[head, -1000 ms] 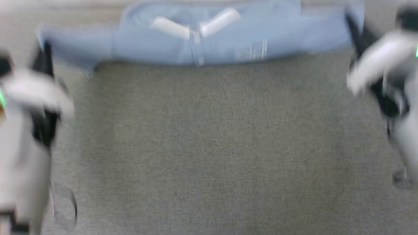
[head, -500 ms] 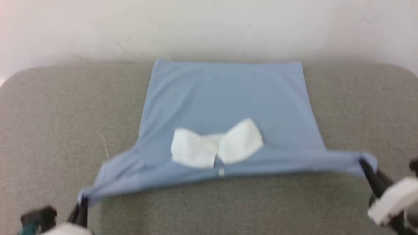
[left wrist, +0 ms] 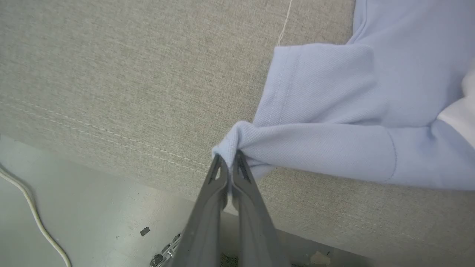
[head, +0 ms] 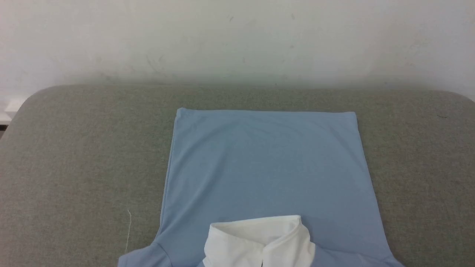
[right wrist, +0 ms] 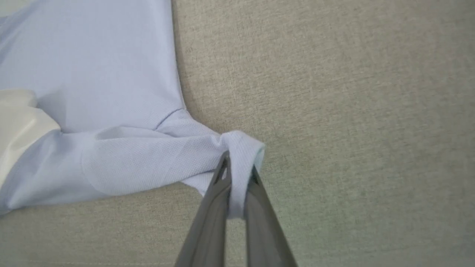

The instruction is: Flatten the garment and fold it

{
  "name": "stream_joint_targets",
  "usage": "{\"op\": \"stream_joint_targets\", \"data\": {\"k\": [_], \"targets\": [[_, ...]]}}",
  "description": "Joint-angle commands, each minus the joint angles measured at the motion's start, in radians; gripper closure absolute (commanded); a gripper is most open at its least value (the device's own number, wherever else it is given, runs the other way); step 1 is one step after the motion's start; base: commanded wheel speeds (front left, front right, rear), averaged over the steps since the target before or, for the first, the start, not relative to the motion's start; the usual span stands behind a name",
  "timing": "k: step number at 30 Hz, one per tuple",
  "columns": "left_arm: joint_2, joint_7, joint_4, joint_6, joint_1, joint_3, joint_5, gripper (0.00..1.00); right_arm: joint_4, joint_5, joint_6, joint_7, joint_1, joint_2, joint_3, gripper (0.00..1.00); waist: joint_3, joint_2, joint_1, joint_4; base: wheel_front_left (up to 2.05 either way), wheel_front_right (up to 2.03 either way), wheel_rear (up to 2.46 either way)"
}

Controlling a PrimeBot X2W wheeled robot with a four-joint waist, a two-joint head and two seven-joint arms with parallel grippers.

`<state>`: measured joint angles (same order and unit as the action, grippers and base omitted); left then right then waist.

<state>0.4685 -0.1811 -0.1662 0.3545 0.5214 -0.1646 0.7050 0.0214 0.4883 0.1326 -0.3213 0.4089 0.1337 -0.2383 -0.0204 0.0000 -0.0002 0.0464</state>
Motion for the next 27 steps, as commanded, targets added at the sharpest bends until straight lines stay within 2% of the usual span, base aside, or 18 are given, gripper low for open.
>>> {"op": "stream_joint_targets", "data": {"k": [1,2,4,9,13,18,27], "targets": [[0.002,0.006,-0.002,0.008,0.008,0.003,0.006,1.0,0.018,-0.03,-0.002,-0.022,0.022,-0.008,-0.002,1.0,-0.005,0.0,0.0002,0.003,0.0,0.0,0.0],[-0.003,0.012,-0.004,0.005,0.006,0.001,0.007,1.0,0.033,-0.049,-0.002,-0.041,0.034,-0.016,-0.001,0.69,-0.009,0.0,0.0002,0.004,0.0,0.0,0.0],[-0.012,0.032,-0.007,0.002,-0.005,0.001,0.005,1.0,0.076,-0.068,-0.002,-0.052,0.034,-0.031,0.005,0.0,-0.018,0.0,0.0002,0.007,0.0,0.0,0.0],[-0.027,0.064,-0.009,-0.017,-0.057,-0.008,-0.002,1.0,0.19,-0.079,-0.002,-0.006,-0.044,-0.048,-0.038,0.0,-0.052,0.0,0.0002,0.033,0.0,0.0,0.0],[-0.04,0.088,-0.019,-0.028,-0.099,-0.017,-0.009,1.0,0.174,-0.102,-0.002,0.021,-0.199,-0.036,-0.109,0.0,-0.094,0.0,0.0002,0.066,0.0,0.0,0.0],[-0.059,0.114,-0.049,-0.046,-0.161,-0.033,-0.02,1.0,-0.051,-0.131,-0.002,0.006,-0.497,0.032,-0.118,0.0,-0.172,0.0,0.0002,0.121,0.0,0.0,0.0],[-0.106,0.191,-0.088,-0.097,-0.294,-0.074,-0.044,1.0,-0.502,-0.179,-0.002,-0.108,-0.973,0.145,-0.035,0.0,-0.305,0.0,0.0002,0.224,0.0,0.0,0.0]]}}
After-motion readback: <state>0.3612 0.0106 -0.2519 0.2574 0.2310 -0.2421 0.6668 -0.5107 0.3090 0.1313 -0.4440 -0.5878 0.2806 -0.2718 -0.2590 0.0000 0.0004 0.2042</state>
